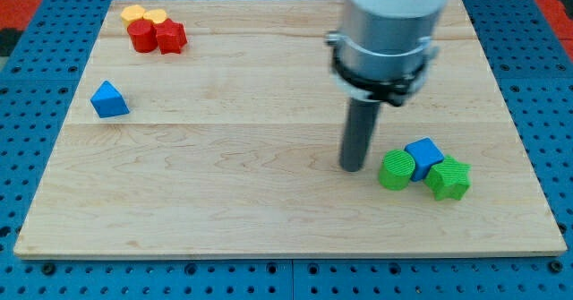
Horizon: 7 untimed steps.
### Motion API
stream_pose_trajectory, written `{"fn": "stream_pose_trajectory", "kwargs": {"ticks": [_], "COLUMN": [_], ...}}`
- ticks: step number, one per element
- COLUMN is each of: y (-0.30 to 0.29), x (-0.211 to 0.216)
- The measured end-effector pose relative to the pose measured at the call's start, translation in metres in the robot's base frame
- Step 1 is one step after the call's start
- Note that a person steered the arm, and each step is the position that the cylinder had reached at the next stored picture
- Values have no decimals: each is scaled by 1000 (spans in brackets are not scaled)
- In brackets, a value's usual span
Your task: Push blue triangle into the group of blocks
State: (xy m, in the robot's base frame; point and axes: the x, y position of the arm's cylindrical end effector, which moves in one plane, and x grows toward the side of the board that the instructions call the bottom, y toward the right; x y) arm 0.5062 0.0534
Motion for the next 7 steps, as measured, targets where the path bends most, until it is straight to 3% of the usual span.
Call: {"fn": "stream_pose_trajectory", "kwargs": {"ticks": [4, 6, 7], "y": [-171, -295, -302], "x": [-126, -141, -127]}}
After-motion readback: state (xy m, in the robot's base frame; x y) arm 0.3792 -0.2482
